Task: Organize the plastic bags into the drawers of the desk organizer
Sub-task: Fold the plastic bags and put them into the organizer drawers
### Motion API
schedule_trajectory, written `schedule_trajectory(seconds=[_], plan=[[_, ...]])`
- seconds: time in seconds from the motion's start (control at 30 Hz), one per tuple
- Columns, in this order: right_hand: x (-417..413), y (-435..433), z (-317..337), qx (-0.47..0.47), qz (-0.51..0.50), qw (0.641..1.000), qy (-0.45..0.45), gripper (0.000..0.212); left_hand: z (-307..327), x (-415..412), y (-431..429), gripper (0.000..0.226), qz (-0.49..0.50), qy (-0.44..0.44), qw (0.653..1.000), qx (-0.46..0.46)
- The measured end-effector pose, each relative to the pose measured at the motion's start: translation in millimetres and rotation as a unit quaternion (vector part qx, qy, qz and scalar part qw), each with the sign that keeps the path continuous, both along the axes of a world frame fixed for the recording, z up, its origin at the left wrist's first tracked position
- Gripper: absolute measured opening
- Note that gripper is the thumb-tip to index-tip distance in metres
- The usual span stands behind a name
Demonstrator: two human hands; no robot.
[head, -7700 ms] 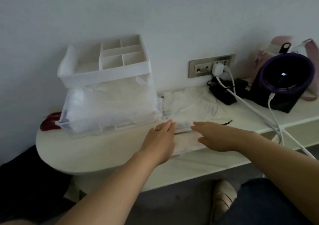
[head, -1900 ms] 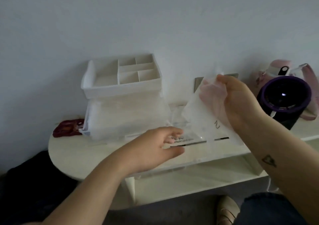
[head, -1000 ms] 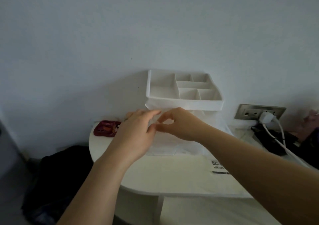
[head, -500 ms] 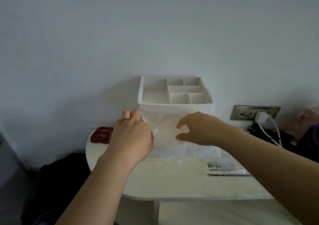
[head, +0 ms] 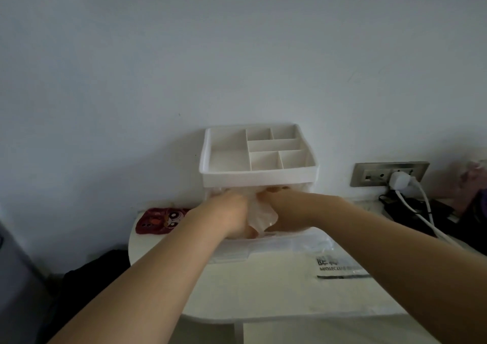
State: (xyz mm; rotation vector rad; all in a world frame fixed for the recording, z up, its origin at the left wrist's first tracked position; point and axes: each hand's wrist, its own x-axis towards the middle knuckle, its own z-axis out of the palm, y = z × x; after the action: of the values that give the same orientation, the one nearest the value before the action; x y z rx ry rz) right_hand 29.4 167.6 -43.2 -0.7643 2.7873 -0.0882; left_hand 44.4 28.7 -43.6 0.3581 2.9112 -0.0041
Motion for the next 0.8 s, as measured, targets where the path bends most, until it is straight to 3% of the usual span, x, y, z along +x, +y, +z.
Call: schedule_trajectory(seconds=[0.13, 0.23, 0.37, 0.47, 0.7, 0.8], plan=[[7.1, 12.4, 11.1, -0.023, -0.026, 0.999, 0.003, 0.065, -7.7, -11.0, 3.5, 0.057, 0.015, -0.028, 0.999, 0.028], [10.1, 14.1, 21.0, 0.0, -0.056, 0.998, 0.01, 0.065, -5.2, -16.1, 4.4, 0.075, 0.023, -0.048, 0.998, 0.017], [11.1, 7.1, 19.3, 0.074, -0.08, 0.994, -0.012, 0.059, 1.6, -19.5, 10.1, 0.047, -0.006, -0.07, 0.997, -0.016], [7.4, 4.1, 7.7, 0.107, -0.067, 0.992, -0.001, 0.047, 1.6, -20.5, 10.1, 0.049, 0.0, -0.071, 0.997, -0.017], [25.4, 32.0, 18.8, -0.033, -0.032, 0.997, 0.057, 0.054, 6.4, 1.2, 0.7, 0.044, 0.025, 0.014, 0.999, -0.016], [44.0, 53.6, 38.5, -0.15, 0.003, 0.985, 0.087, 0.038, 15.7, 22.7, -0.5, 0.044, 0.011, 0.06, 0.998, 0.002]])
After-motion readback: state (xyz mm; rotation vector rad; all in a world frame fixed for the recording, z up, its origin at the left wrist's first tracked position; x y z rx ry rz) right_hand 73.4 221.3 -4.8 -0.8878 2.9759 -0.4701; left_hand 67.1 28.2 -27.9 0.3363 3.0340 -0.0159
